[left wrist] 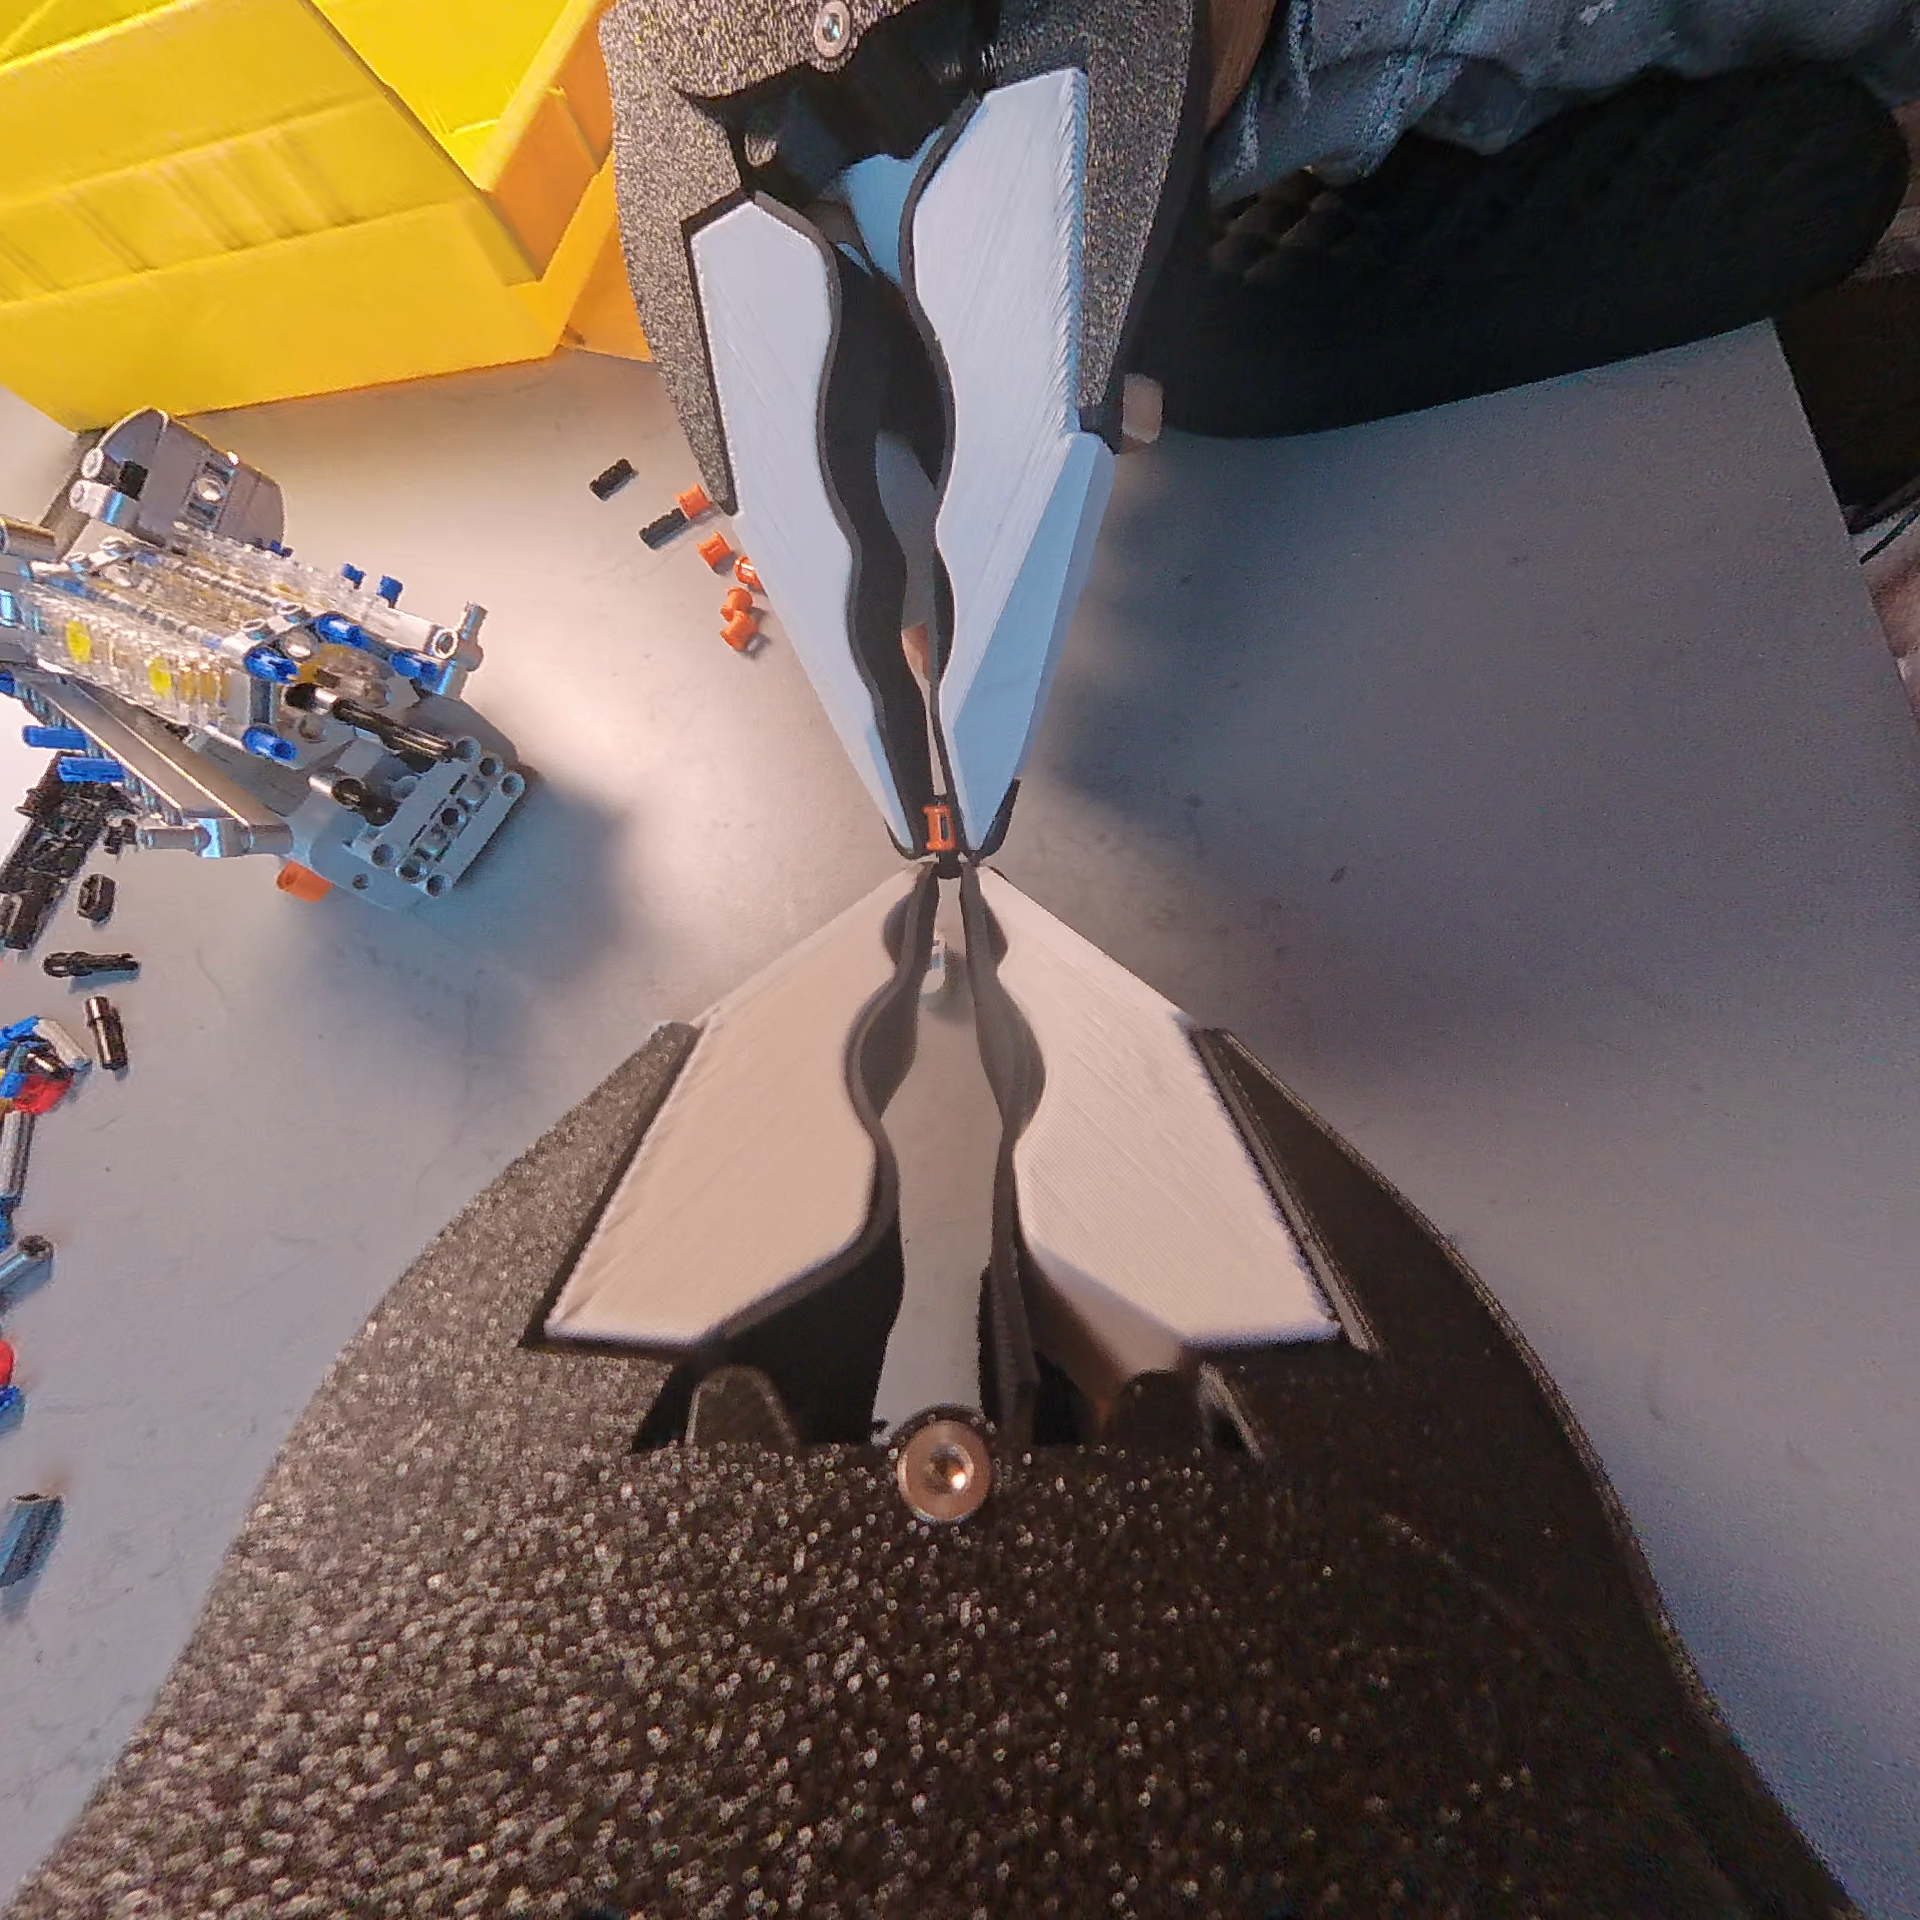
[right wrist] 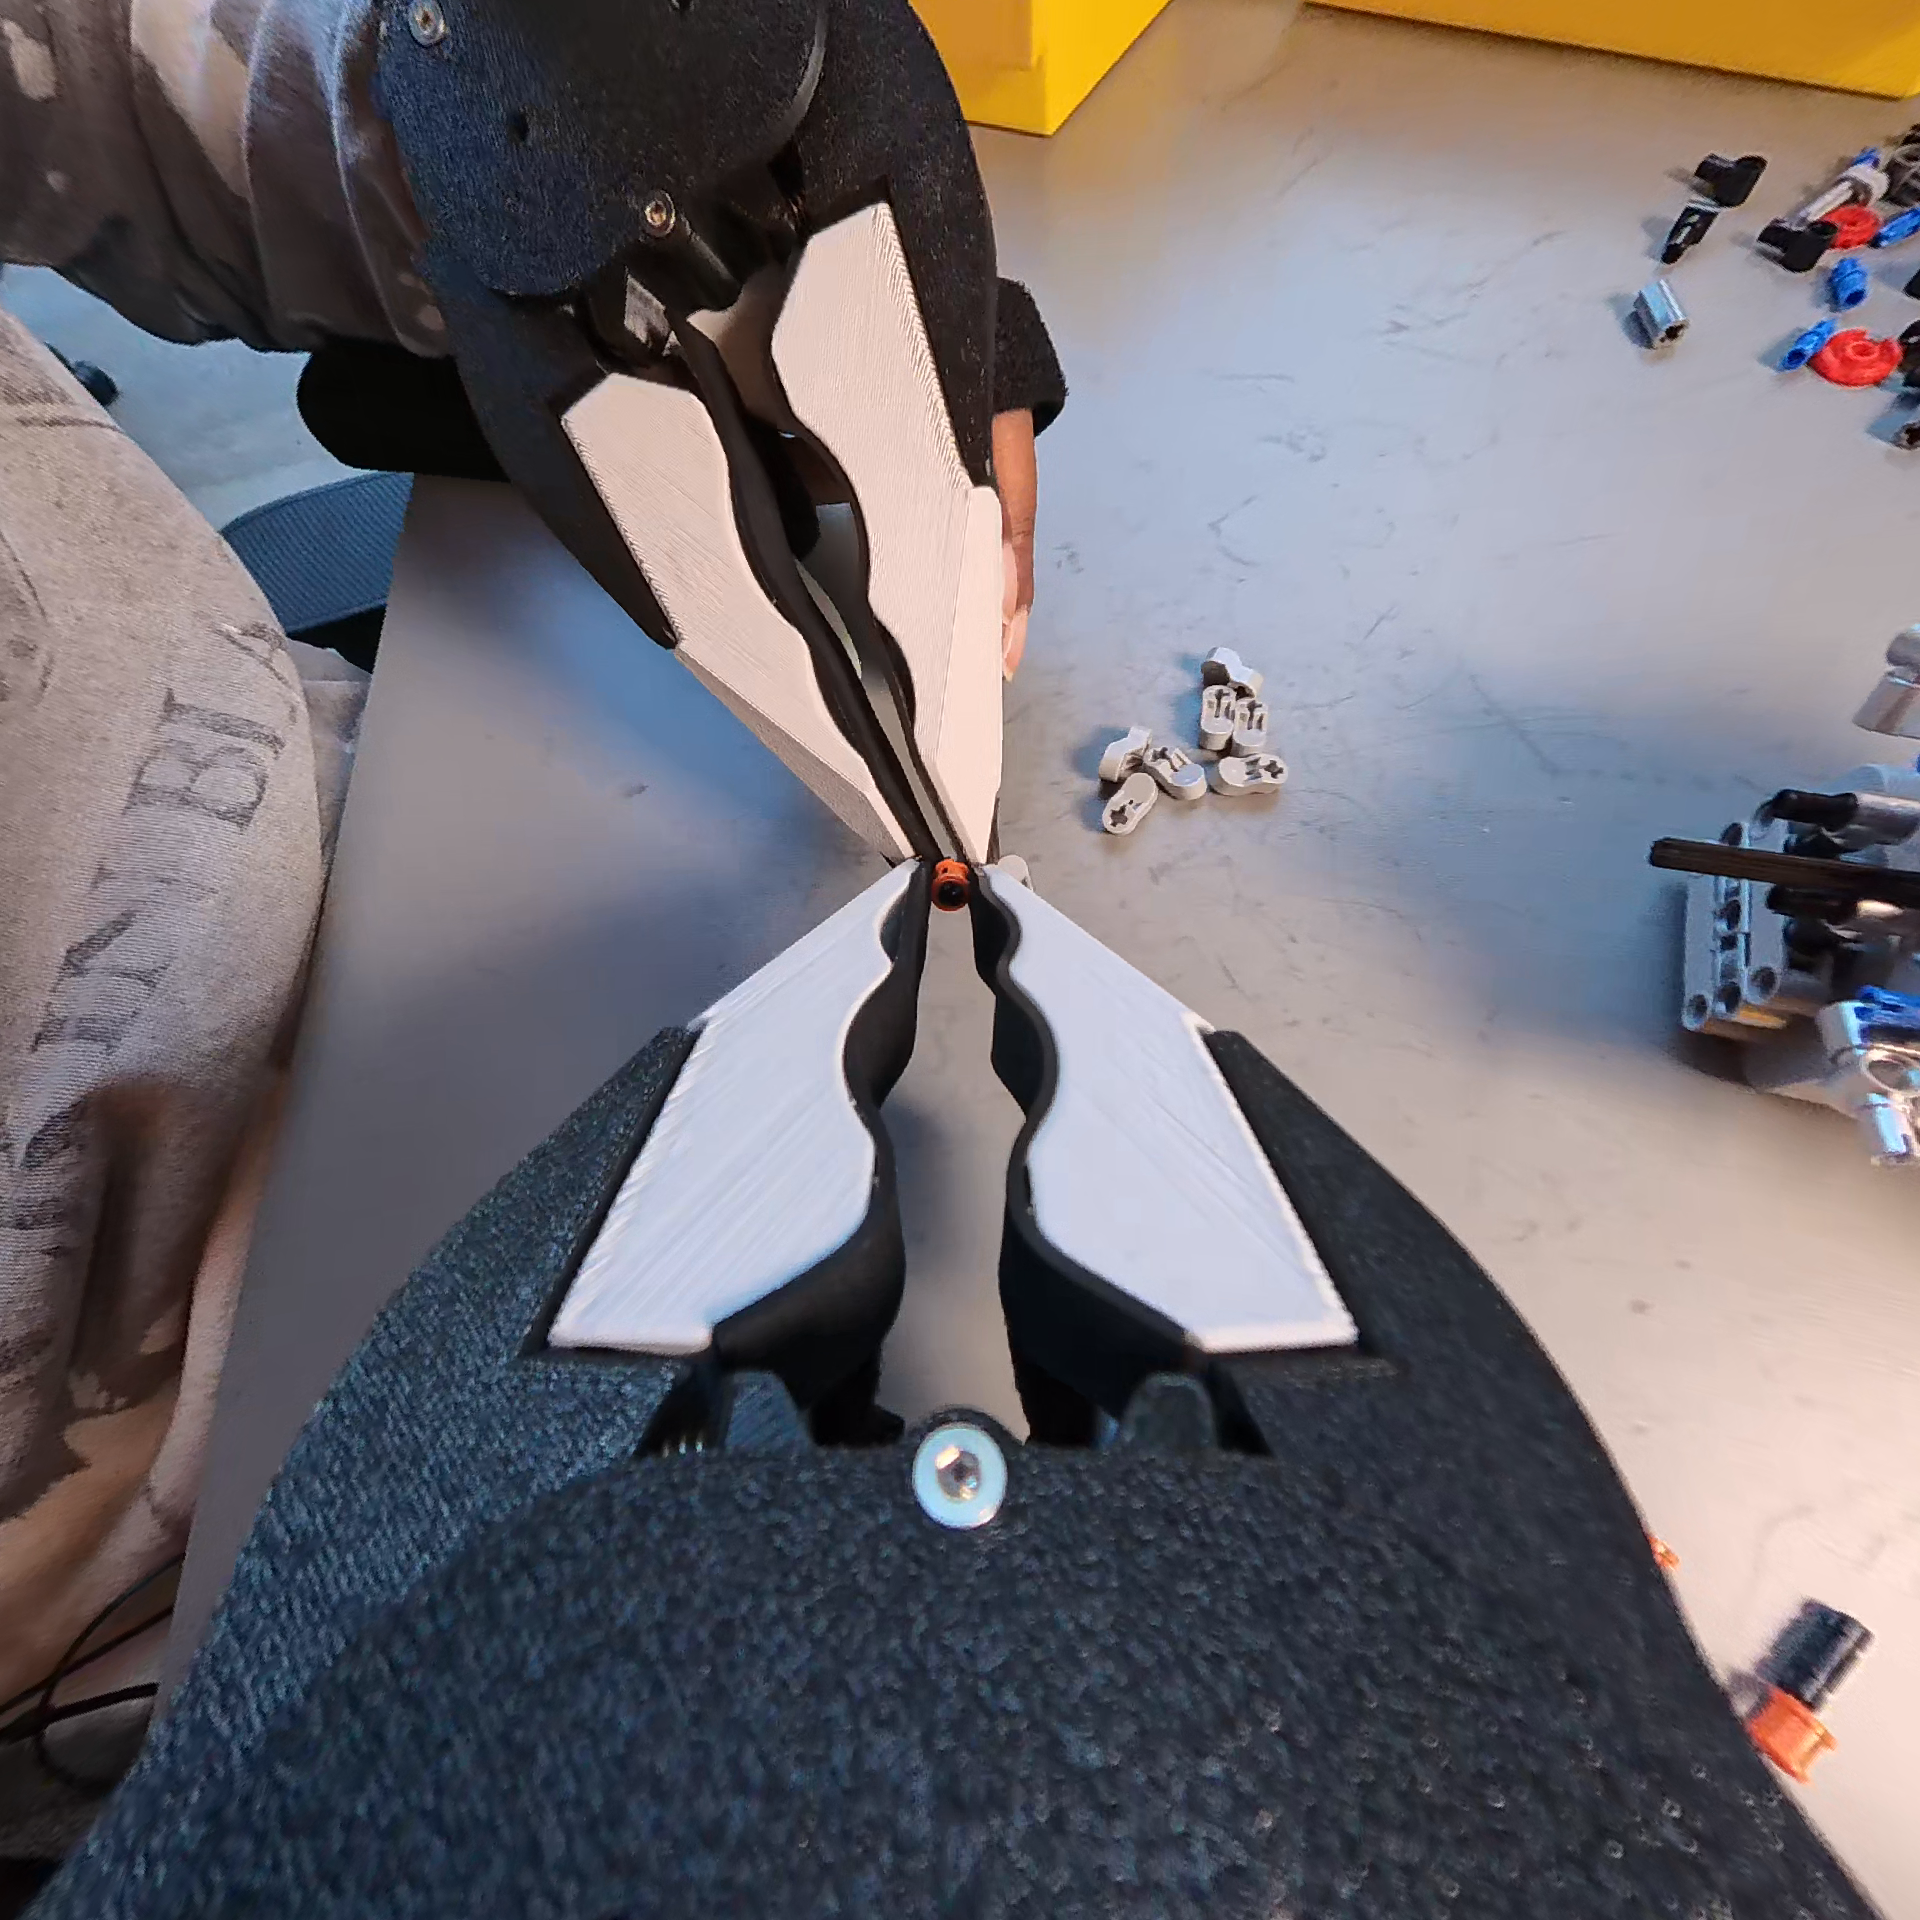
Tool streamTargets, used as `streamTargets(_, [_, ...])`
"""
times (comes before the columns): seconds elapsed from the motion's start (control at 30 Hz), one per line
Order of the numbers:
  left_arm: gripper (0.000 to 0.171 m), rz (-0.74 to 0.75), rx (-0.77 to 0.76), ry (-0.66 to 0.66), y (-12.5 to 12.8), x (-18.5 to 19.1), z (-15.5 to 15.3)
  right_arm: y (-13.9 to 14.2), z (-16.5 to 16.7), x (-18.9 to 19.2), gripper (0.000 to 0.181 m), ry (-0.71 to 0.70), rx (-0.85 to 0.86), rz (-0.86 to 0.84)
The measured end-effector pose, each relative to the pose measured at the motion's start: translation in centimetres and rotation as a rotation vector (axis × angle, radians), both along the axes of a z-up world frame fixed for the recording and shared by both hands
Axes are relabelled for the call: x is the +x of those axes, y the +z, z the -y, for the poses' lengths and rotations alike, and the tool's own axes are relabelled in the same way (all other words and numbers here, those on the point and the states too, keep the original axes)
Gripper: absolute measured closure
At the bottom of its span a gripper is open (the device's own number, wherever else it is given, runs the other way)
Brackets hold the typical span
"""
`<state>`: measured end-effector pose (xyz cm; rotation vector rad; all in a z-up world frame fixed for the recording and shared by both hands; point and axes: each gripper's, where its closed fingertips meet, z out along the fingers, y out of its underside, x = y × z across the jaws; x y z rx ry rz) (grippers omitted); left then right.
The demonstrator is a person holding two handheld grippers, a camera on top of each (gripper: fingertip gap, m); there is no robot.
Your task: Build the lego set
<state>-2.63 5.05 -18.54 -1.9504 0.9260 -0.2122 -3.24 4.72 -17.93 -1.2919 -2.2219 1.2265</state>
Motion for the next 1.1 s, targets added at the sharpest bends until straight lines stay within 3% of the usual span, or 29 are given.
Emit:
streamTargets(0.43, [0.170,0.033,0.020,0.033,0.4,-0.7,-0.3,1.0,-0.7,-0.2,0.173,-0.024,0.001,-0.069])
streamTargets(1.1, [0.169,-0.026,-0.008,0.039,-0.6,-0.9,-0.3,-0.2,-0.7,-0.2,0.176,-0.016,0.081,-0.048])
